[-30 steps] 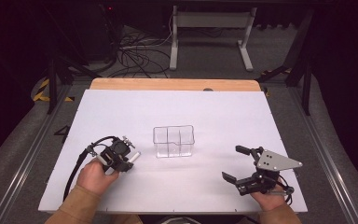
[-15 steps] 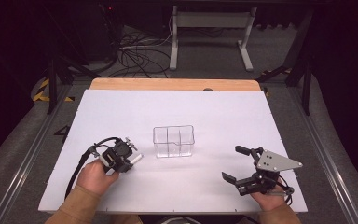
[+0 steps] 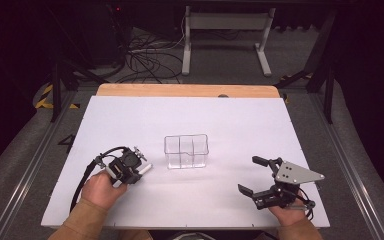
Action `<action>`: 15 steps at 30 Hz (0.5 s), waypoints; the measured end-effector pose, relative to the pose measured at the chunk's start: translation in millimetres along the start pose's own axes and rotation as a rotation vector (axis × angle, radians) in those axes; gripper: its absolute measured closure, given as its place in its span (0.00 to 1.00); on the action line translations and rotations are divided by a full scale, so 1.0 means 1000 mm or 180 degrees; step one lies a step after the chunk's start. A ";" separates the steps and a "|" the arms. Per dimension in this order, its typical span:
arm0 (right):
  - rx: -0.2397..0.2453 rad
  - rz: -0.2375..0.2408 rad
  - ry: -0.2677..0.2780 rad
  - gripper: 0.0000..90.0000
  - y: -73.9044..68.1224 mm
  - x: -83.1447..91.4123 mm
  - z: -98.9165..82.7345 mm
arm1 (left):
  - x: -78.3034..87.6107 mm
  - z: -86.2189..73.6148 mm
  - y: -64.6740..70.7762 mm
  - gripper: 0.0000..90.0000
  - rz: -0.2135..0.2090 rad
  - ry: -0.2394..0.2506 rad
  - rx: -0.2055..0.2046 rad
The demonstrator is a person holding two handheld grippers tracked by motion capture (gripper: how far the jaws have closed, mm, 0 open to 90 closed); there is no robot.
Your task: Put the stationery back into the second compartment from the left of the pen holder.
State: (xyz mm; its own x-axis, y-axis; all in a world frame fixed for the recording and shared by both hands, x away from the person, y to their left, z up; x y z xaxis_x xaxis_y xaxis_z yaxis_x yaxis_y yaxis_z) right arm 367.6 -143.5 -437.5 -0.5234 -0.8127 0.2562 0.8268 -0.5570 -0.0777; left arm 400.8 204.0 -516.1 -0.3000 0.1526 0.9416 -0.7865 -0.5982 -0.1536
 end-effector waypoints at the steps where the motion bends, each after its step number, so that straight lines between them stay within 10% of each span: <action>1: 0.0002 0.0000 -0.0001 0.05 0.000 0.000 0.000 | 0.002 0.000 0.000 0.88 0.0001 0.0016 0.0011; 15: 0.0000 -0.0002 -0.0012 0.05 0.000 -0.001 -0.001 | 0.037 0.011 -0.009 0.88 0.0137 0.0800 0.0081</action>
State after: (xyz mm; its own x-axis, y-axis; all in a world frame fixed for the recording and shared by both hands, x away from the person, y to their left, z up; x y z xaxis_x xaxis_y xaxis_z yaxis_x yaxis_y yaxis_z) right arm 367.9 -142.8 -438.7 -0.5231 -0.8116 0.2599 0.8265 -0.5576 -0.0777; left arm 403.1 206.4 -476.7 -0.4601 0.3154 0.8299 -0.7571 -0.6276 -0.1812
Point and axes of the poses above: each handheld gripper's, and its own axes: x roughly backward along the jaws, z roughly out of its top, y roughly to its right, the point moved 9 cm from there along -x, roughly forward along the jaws, and after that the axes turned 9 degrees about -x, right-handed, at the moved point
